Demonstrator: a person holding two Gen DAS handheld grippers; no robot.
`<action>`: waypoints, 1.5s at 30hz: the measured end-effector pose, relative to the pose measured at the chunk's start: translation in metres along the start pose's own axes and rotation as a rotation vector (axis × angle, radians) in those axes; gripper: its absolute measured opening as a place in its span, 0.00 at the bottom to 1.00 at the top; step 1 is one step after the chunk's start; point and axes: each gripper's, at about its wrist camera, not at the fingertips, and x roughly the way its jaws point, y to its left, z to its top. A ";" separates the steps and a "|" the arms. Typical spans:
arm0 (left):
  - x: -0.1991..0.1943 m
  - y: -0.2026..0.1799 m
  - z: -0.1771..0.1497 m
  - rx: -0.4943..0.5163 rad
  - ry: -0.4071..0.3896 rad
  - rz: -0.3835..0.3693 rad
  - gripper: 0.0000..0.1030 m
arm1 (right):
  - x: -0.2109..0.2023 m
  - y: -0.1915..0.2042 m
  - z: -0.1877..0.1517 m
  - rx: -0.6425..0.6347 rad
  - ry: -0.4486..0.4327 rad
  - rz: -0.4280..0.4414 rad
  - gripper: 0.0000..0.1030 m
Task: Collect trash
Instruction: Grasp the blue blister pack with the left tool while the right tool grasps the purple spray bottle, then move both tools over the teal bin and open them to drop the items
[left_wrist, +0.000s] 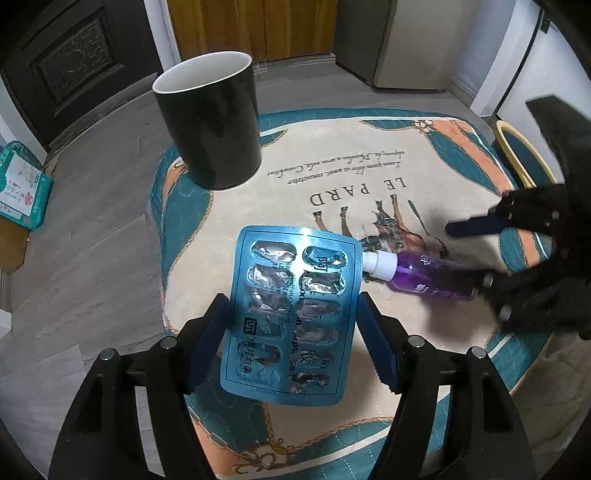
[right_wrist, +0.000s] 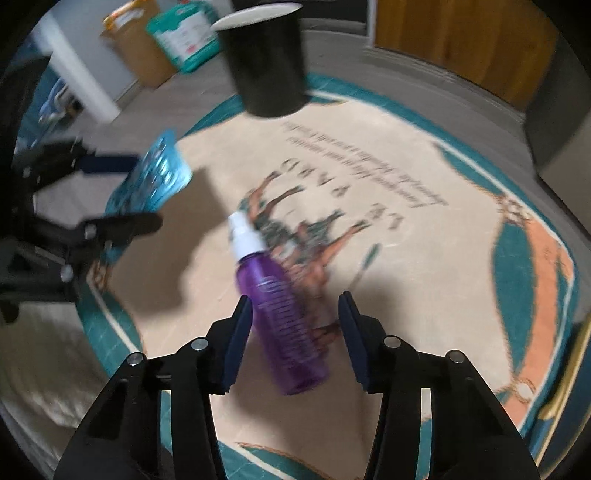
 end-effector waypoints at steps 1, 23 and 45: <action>-0.001 -0.001 0.005 -0.002 0.001 0.000 0.67 | 0.004 0.004 0.000 -0.012 0.009 0.003 0.49; -0.006 -0.014 0.015 0.034 -0.031 -0.021 0.67 | -0.044 -0.030 -0.003 0.140 -0.136 0.055 0.35; -0.006 -0.167 0.080 0.196 -0.095 -0.145 0.67 | -0.158 -0.188 -0.116 0.505 -0.361 -0.071 0.35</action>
